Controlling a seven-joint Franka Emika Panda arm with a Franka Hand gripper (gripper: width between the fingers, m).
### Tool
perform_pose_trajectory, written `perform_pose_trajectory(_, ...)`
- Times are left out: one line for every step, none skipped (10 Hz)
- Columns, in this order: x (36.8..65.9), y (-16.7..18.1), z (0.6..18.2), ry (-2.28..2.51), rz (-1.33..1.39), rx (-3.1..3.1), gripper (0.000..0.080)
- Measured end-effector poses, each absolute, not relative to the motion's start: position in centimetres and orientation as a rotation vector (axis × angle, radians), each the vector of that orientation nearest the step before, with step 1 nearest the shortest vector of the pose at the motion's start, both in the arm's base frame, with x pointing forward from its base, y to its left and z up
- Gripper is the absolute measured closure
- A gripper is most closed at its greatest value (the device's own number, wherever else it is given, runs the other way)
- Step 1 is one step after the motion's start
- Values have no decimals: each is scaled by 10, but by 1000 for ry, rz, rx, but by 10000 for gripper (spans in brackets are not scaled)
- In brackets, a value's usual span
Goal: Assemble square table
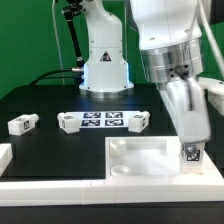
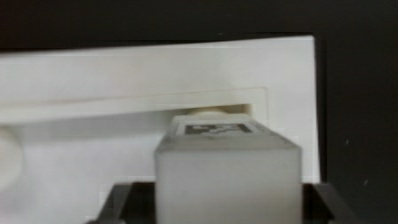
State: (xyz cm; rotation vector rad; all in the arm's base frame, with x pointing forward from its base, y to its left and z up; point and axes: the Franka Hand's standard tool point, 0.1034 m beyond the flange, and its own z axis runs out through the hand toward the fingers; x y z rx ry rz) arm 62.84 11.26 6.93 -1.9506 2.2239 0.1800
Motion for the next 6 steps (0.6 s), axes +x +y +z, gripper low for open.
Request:
perform_pose_trajectory(628, 113, 69, 2284, 159, -1863, 507)
perform_pose_trajectory(628, 113, 69, 2384, 161, -1725, 507)
perform_pose_trajectory(627, 113, 69, 2431, 153, -1659, 507)
perform_pose_trajectory(627, 112, 69, 2449, 149, -1640, 507)
perform_pose_trajectory(627, 112, 70, 2473, 144, -1613, 505)
perform_pose_trajectory(627, 111, 70, 2475, 137, -1616, 505)
